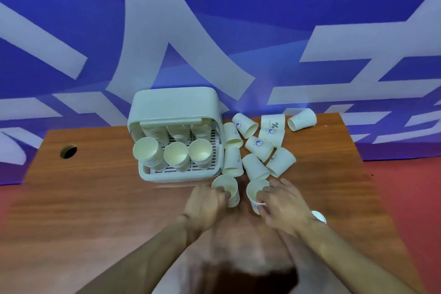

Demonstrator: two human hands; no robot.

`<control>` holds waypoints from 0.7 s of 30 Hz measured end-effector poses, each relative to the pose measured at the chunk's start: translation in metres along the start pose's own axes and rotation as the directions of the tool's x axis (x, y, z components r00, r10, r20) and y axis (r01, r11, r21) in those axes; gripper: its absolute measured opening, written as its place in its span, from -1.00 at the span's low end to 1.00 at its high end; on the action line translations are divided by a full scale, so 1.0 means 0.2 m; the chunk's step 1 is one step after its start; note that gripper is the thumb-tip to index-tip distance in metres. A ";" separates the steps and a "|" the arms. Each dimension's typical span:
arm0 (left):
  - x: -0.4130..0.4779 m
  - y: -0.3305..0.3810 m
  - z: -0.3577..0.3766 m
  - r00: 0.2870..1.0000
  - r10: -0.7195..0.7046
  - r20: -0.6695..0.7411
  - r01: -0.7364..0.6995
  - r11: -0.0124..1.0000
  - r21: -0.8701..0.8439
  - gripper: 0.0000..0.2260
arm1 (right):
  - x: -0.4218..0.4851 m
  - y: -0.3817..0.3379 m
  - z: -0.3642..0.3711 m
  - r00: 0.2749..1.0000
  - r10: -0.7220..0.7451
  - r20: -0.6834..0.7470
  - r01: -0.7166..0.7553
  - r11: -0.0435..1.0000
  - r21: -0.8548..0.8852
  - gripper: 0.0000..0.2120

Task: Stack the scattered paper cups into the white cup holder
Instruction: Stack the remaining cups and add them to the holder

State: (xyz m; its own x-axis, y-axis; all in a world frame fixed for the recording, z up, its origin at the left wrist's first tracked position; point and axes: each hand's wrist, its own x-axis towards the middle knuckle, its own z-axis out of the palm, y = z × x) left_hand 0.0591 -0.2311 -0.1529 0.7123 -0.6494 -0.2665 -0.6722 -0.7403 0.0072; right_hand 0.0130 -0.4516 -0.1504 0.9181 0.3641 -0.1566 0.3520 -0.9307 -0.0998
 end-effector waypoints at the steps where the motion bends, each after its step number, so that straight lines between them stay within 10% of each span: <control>1: -0.03 -0.02 -0.04 0.999 -0.003 -0.033 0.002 1.000 -0.019 -0.91 | 0.03 -0.02 -0.04 1.000 -0.006 -0.022 0.007 1.000 0.018 -0.86; 12: -0.25 -0.48 -0.38 0.908 -0.175 -0.381 0.177 0.984 -0.030 -0.78 | 0.46 -0.21 -0.40 0.940 -0.071 -0.333 0.107 0.990 0.090 -0.94; 21: -0.25 -0.75 -0.41 0.968 -0.160 -0.193 0.175 0.982 0.066 -0.81 | 0.69 -0.26 -0.31 0.831 -0.182 -0.525 0.242 0.969 0.048 -0.98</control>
State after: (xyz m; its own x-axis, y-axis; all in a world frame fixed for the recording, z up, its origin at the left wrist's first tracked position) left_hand 0.1408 -0.1026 -0.0624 0.8359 -0.5439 -0.0736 -0.5488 -0.8295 -0.1035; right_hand 0.1328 -0.3556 -0.1051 0.7948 0.4530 0.4038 0.5549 -0.8118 -0.1817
